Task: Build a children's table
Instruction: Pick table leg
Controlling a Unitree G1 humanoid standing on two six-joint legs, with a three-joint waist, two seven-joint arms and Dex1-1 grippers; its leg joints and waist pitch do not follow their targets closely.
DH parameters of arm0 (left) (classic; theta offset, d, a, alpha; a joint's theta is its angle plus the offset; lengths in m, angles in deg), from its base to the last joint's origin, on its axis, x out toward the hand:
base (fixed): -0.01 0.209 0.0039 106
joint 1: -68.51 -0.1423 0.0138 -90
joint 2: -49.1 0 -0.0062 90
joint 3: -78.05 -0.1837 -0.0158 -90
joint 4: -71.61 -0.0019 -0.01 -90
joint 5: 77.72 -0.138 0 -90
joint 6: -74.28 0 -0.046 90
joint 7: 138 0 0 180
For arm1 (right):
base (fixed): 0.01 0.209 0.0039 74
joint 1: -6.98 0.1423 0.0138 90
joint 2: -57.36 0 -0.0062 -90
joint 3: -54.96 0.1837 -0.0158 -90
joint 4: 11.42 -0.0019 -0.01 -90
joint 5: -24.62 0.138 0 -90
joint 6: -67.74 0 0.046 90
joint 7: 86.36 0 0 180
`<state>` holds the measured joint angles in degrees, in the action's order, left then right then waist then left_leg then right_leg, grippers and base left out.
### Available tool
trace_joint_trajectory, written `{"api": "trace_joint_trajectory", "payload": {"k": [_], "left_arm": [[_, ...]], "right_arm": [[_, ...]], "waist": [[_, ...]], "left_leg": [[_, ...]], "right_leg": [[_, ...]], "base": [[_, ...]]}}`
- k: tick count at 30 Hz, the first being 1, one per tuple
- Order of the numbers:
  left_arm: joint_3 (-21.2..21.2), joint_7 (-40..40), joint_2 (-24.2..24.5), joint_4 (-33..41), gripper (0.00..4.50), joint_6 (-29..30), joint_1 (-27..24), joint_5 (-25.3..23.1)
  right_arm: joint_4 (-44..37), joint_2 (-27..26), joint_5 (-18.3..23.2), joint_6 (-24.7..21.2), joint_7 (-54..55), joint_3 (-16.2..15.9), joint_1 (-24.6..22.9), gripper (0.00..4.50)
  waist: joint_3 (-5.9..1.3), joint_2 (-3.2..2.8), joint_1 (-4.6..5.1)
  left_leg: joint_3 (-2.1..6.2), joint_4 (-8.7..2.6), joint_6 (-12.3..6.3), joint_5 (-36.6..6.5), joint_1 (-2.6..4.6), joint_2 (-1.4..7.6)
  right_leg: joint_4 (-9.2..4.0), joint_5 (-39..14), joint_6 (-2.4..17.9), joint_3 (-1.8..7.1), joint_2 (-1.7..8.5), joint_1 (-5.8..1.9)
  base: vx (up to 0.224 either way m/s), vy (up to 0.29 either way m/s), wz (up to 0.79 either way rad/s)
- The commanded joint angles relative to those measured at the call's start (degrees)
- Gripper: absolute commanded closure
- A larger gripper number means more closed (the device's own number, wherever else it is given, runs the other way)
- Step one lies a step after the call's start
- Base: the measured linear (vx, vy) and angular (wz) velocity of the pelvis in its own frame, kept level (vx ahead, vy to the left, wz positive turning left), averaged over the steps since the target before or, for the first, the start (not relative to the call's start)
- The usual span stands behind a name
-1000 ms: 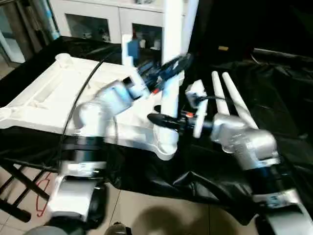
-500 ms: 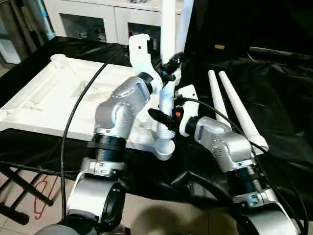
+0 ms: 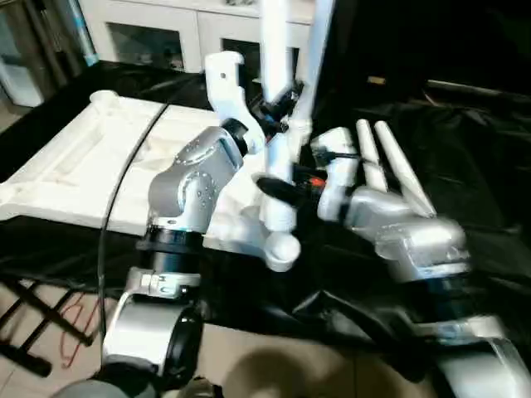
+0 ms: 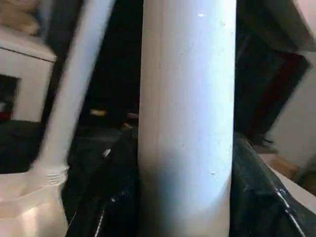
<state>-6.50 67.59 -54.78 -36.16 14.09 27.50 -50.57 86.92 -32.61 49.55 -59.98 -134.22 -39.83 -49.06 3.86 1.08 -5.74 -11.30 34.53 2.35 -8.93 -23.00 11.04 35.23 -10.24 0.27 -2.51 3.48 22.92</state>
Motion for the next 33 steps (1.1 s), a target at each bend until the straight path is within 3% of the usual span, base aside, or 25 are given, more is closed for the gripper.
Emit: {"api": "trace_joint_trajectory", "payload": {"k": [1,9,19,32,33], "left_arm": [[-0.43,3.05,0.63,0.49,2.69,1.9,0.17,1.64],[-1.08,14.3,3.74,3.34,2.69,5.78,0.37,7.17],[-1.91,18.76,3.67,7.29,2.69,7.44,-0.97,9.99],[-2.73,20.34,3.94,8.06,2.69,8.39,-1.71,10.39],[-2.77,20.44,3.93,8.11,2.69,8.46,-1.72,10.41]], "right_arm": [[-2.97,0.97,3.32,-1.65,-4.95,-0.57,-0.39,1.12],[-4.25,5.44,6.59,-5.38,-12.46,-1.56,-1.18,1.12],[-2.06,5.54,5.35,-6.19,-13.12,-3.33,-0.68,1.12],[-0.84,5.15,4.72,-5.52,-13.1,-3.55,0.09,1.12],[-0.76,5.13,4.63,-5.39,-13.07,-3.52,0.06,1.28]], "waist": [[-4.88,-0.3,-0.07],[-4.8,-0.17,-0.08],[-4.82,0.2,-0.23],[-4.84,0.16,-0.24],[-4.85,0.14,-0.24]], "left_leg": [[1.17,-3.46,-0.07,-9.06,1.88,1.96],[1.17,-3.39,-0.42,-9.74,2.04,2.16],[1.1,-3.37,-0.43,-8.67,1.92,2.16],[1.1,-3.36,-0.06,-8.54,1.96,2.12],[1.12,-3.37,-0.09,-8.54,1.95,2.15]], "right_leg": [[-3.42,-3.86,12.35,2.17,4.27,-3.07],[-3.63,-7.29,13.18,2.08,4.3,-2.81],[-3.52,-7.35,13.04,2.09,4.33,-2.81],[-3.54,-7.88,12.26,2.1,4.26,-2.75],[-3.53,-7.88,12.32,2.11,4.3,-2.79]], "base": [[0.0,0.0,0.0],[0.0,0.0,0.0],[0.0,0.0,0.0],[0.0,0.0,0.0],[0.0,0.0,0.0]]}}
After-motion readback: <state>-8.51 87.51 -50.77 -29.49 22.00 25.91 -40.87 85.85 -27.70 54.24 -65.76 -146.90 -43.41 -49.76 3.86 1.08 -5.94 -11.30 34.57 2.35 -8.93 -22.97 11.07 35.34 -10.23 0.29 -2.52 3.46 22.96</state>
